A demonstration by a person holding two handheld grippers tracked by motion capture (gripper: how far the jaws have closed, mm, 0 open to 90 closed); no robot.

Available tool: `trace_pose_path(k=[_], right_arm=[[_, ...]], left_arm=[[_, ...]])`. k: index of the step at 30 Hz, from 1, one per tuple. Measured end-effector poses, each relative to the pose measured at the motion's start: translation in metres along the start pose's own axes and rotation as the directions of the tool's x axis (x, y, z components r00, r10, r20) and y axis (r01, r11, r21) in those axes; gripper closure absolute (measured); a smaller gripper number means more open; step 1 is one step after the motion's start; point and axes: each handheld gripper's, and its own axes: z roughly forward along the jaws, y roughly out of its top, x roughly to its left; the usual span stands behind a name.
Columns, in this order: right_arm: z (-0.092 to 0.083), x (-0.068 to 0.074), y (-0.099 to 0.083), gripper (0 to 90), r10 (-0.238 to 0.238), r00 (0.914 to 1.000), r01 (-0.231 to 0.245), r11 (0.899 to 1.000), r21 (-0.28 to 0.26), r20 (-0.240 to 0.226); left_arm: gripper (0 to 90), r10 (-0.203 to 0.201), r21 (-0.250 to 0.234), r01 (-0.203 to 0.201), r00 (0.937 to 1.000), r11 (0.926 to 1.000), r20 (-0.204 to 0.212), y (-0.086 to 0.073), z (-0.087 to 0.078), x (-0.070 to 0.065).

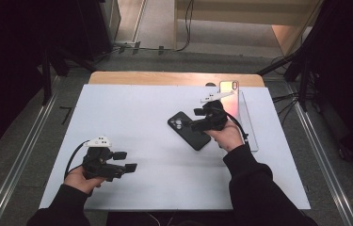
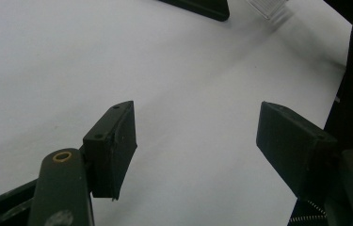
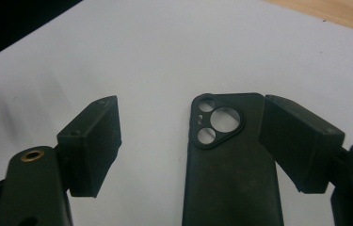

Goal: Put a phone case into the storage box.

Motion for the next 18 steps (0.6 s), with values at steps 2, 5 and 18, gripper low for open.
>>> trace_pose_path(k=[2,5,18], right_arm=[[0.006,-0.001,0.0,19.9,-0.003,1.0,0.003,1.0,0.007,0.002],[0.014,-0.003,0.002,19.9,0.002,1.0,-0.002,1.0,0.004,-0.001],[0.036,-0.012,-0.001,20.1,0.019,0.9998,-0.019,0.999,0.029,0.008]], left_arm=[[29.6,0.0,0.005,0.0,1.0,1.0,0.001,0.0,0.001,0.0],[29.6,-0.001,0.003,0.001,1.0,1.0,0.002,0.0,0.001,0.001],[29.6,-0.004,-0.002,0.004,1.0,1.0,0.007,0.0,0.0,0.002]])
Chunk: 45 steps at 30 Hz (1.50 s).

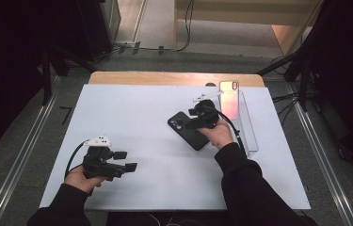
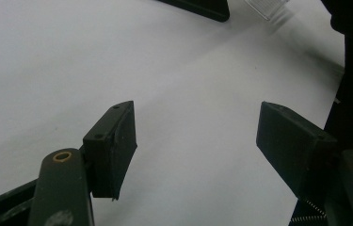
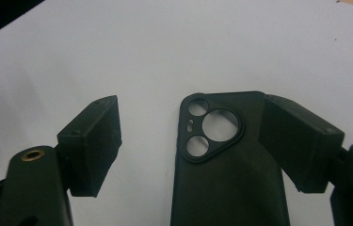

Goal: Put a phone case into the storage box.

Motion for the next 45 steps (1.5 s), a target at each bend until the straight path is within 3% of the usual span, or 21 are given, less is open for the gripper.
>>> trace_pose_path(k=[4,6,9,12,23,30,39,45], right_arm=[[0.004,-0.003,-0.003,18.6,0.03,0.9994,-0.03,0.999,-0.011,-0.015],[0.005,-0.003,-0.004,11.7,0.04,0.9989,-0.04,0.999,-0.018,-0.024],[0.011,-0.003,-0.007,0.0,0.02,0.9995,-0.019,1.0,0.005,-0.025],[0.016,-0.003,-0.01,0.0,-0.005,0.9999,0.006,1.0,0.027,-0.012],[0.024,-0.007,-0.015,0.0,0.016,0.9997,-0.017,0.999,0.033,0.02],[0.03,-0.01,-0.02,0.0,0.001,0.9979,-0.004,0.999,0.05,0.064],[0.041,-0.019,-0.031,0.0,0.043,0.9975,-0.046,0.997,0.063,0.056],[0.043,-0.015,-0.033,3.3,0.0,0.9968,-0.007,0.997,0.083,0.081]], left_arm=[[29.6,0.002,-0.001,-0.002,1.0,1.0,0.002,0.001,0.0,0.0],[29.7,0.003,-0.001,-0.003,1.0,1.0,0.002,0.001,0.0,-0.001],[29.6,0.004,-0.001,-0.004,1.0,1.0,0.003,0.001,0.0,-0.001],[29.6,0.004,0.0,-0.004,1.0,1.0,0.003,0.0,0.0,-0.001],[29.6,0.004,-0.001,-0.004,1.0,1.0,0.005,0.001,0.0,-0.001],[29.6,0.006,0.001,-0.006,1.0,1.0,0.008,0.001,0.001,-0.001],[29.6,0.004,-0.004,-0.004,0.9999,1.0,0.009,0.001,0.0,0.0],[29.6,0.006,-0.004,-0.006,0.9999,1.0,0.009,0.001,0.0,-0.001]])
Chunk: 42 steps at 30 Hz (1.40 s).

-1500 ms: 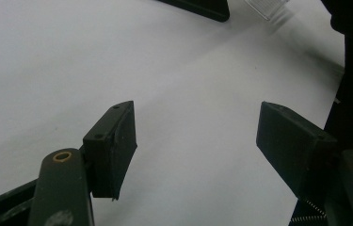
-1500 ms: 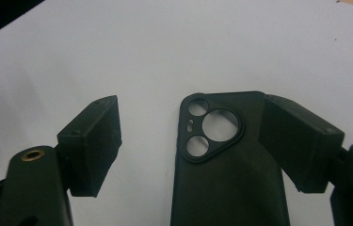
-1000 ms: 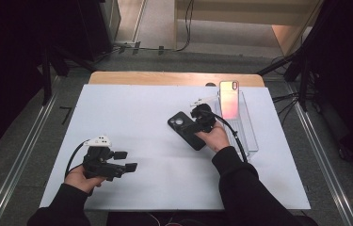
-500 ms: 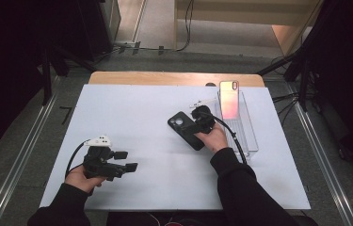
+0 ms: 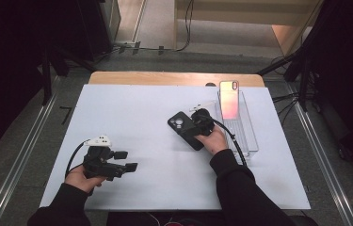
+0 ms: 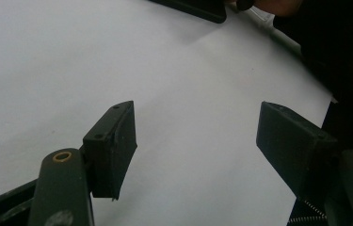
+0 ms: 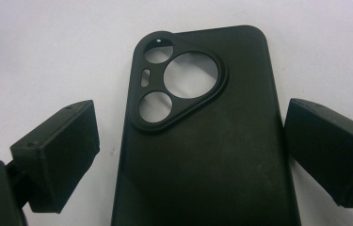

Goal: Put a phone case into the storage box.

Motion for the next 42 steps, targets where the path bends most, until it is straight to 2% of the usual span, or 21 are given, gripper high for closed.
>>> trace_pose_path(k=[6,9,11,19,30,36,40,42], right_arm=[[0.0,0.002,-0.002,4.1,-0.019,0.9996,0.019,1.0,0.003,0.019],[0.001,0.006,-0.004,7.4,-0.06,0.9965,0.06,0.998,0.003,0.058],[0.002,0.009,-0.008,10.1,-0.099,0.9903,0.101,0.995,-0.014,0.098],[0.003,0.012,-0.009,10.6,-0.116,0.9859,0.118,0.993,-0.01,0.121],[0.002,0.013,-0.009,13.5,-0.124,0.9855,0.126,0.992,-0.013,0.116],[0.001,0.013,-0.008,13.8,-0.111,0.9875,0.112,0.994,-0.006,0.112],[-0.002,0.017,-0.007,13.8,-0.123,0.9854,0.124,0.992,0.0,0.118],[-0.005,0.017,-0.005,13.8,-0.099,0.9884,0.101,0.995,-0.013,0.115]], left_arm=[[29.6,0.002,0.001,-0.002,1.0,1.0,-0.001,0.0,0.0,0.0],[29.6,-0.001,0.001,0.001,1.0,1.0,-0.003,0.0,0.0,0.0],[29.6,0.001,0.0,-0.001,1.0,1.0,-0.003,0.0,0.0,-0.001],[29.6,0.001,0.002,-0.001,1.0,1.0,-0.003,0.0,0.0,-0.001],[29.6,-0.003,0.002,0.003,1.0,1.0,-0.006,0.0,-0.001,0.0],[29.6,-0.005,-0.001,0.005,1.0,1.0,-0.005,0.0,0.0,0.0],[29.6,-0.003,0.001,0.003,1.0,1.0,-0.006,0.001,0.001,0.0],[29.6,-0.003,-0.002,0.003,1.0,1.0,-0.007,0.001,0.001,0.0]])
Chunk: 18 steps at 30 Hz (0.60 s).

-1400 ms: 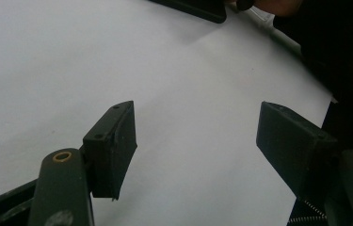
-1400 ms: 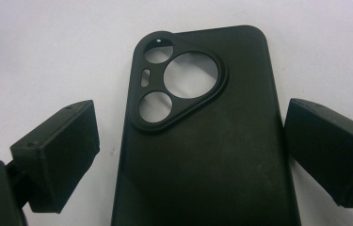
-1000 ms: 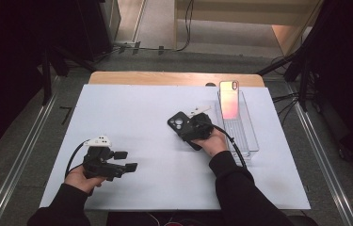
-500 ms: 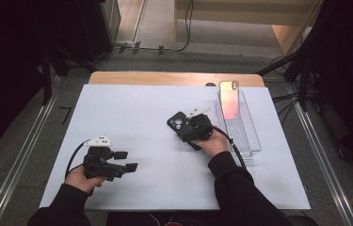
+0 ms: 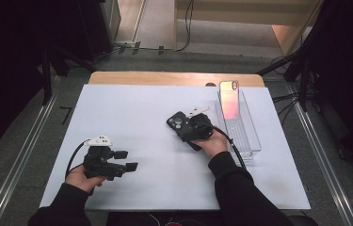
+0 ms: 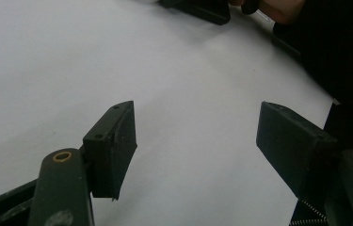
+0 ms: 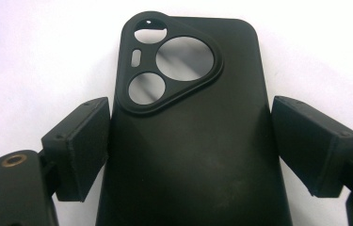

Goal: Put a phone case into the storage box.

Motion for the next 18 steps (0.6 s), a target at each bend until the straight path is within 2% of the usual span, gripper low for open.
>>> trace_pose_path(k=[7,9,14,18], right_arm=[[-0.017,0.003,0.012,13.9,0.039,0.9985,-0.04,0.999,-0.021,-0.038],[-0.024,0.005,0.017,13.8,0.035,0.9984,-0.037,0.999,-0.036,-0.045],[-0.042,0.011,0.025,13.8,0.053,0.993,-0.06,0.996,-0.062,-0.105],[-0.053,0.017,0.023,13.7,0.067,0.9876,-0.078,0.994,-0.074,-0.142]], left_arm=[[29.6,-0.011,-0.014,0.011,0.9999,0.9998,0.002,0.002,0.001,-0.001],[29.6,-0.019,-0.022,0.02,0.9998,0.9996,0.003,0.004,0.001,-0.001],[28.5,-0.048,-0.051,0.049,0.9987,0.9975,0.014,0.01,0.001,-0.004],[27.1,-0.053,-0.049,0.054,0.9985,0.9974,0.014,0.014,0.004,-0.007]])
